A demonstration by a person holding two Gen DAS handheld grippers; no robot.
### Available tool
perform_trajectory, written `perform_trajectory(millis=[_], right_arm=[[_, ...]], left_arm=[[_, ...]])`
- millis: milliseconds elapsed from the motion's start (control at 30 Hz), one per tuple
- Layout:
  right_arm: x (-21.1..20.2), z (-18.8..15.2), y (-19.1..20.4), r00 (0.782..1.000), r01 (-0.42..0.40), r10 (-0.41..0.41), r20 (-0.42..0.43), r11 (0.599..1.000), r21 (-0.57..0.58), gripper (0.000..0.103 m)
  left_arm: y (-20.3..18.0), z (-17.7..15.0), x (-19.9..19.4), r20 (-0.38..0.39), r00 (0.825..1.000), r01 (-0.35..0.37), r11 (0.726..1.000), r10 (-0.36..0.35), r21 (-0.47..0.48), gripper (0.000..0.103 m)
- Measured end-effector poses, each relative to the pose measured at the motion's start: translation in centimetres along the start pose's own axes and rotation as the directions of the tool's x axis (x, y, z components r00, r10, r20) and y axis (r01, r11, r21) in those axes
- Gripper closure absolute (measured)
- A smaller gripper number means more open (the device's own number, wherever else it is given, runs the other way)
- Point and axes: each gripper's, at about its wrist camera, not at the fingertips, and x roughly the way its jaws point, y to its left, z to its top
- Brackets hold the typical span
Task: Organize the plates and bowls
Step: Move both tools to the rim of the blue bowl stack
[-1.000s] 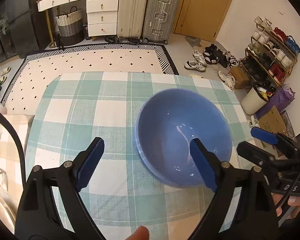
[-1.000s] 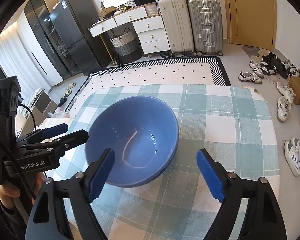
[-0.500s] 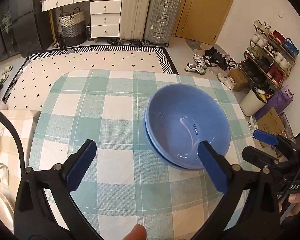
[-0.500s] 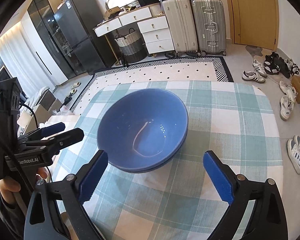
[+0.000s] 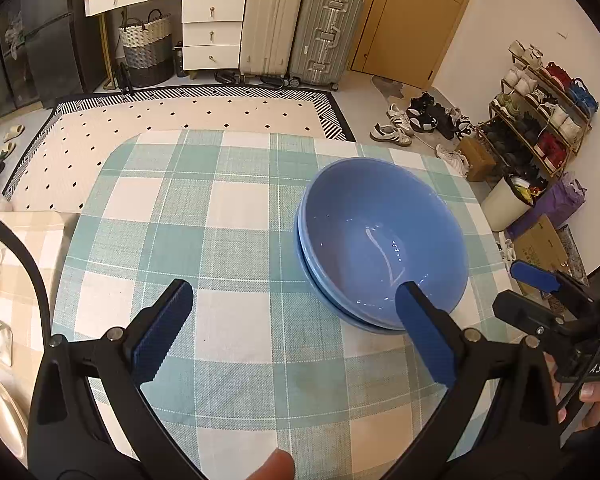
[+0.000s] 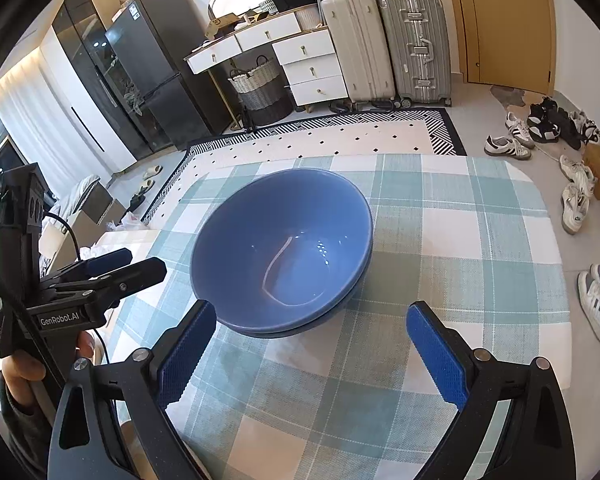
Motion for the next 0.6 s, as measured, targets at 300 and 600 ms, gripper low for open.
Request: perform_trajectory(millis=[300, 600], right_arm=[[0.7, 0.4, -0.5, 1.0, 0.001, -0.001, -0.013, 1.0, 0.011, 0.005], [2.3, 1.2, -0.8, 1.0, -0.013, 0.013, -0.028, 1.0, 0.027, 0.005]], left_arm=[[-0.4, 0.1, 1.3, -0.013, 1.0, 0.005, 1.0, -0.005, 0.007, 0.002], [-1.0, 0.7, 3.8, -0.037, 0.999, -0.004, 1.0, 0.004, 0.017, 0.003]])
